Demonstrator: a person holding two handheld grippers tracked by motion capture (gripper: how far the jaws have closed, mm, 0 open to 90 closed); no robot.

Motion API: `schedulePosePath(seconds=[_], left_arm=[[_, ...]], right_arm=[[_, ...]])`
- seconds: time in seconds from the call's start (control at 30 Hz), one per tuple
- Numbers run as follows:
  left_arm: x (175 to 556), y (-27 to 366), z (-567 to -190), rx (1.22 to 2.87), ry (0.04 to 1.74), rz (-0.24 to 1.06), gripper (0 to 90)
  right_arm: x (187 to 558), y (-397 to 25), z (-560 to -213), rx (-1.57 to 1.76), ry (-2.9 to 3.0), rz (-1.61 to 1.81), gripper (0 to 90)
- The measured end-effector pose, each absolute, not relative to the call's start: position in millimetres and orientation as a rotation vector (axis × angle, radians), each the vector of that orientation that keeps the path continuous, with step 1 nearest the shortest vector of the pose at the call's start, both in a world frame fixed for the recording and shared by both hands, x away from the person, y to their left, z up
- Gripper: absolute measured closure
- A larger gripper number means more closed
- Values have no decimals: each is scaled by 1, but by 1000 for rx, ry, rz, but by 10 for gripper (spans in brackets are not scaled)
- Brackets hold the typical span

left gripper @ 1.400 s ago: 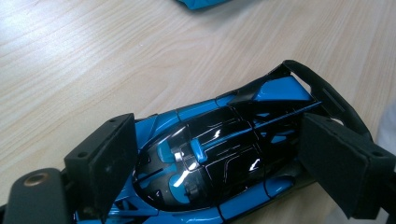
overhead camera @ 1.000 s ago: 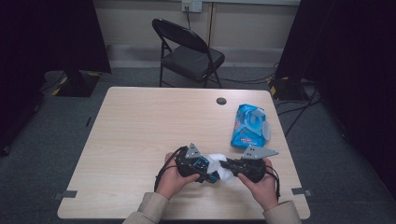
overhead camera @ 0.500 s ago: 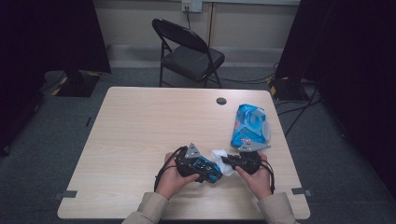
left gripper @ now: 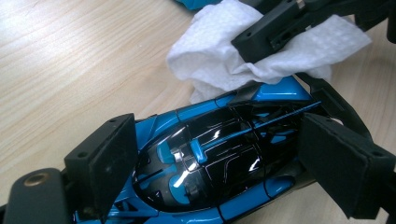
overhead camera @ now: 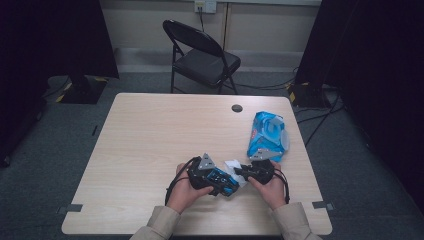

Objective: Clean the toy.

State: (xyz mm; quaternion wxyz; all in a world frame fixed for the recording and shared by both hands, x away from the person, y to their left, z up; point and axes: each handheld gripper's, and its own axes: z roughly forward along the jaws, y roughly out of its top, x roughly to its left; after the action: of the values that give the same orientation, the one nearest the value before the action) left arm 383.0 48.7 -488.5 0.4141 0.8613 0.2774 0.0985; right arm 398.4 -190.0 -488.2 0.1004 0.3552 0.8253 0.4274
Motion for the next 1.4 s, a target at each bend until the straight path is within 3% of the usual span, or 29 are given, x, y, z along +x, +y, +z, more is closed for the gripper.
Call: schedulePosePath(seconds=[0.2,0.4,0.63,0.77,0.8,0.9,1.23,1.4], left_arm=[[382,49,-489,2154,699,252,123],[382,49,-490,2148,699,254,122],[381,49,-486,2172,653,268,179],[379,53,-483,2167,655,269,176],[378,55,-482,2161,660,273,176],[377,61,-481,2158,671,263,171],[375,65,-488,2171,672,236,153],[375,64,-488,2179,663,253,146]], right_arm=[[401,-191,-487,1057,2418,1226,611],[402,-197,-482,1076,2391,1216,545],[399,-203,-476,1078,2388,1215,573],[398,-202,-481,1081,2400,1190,570],[398,-202,-483,1081,2402,1183,622],[399,-202,-486,1081,2421,1153,648],[402,-195,-499,1090,2477,1124,679],[402,-193,-499,1073,2498,1135,778]])
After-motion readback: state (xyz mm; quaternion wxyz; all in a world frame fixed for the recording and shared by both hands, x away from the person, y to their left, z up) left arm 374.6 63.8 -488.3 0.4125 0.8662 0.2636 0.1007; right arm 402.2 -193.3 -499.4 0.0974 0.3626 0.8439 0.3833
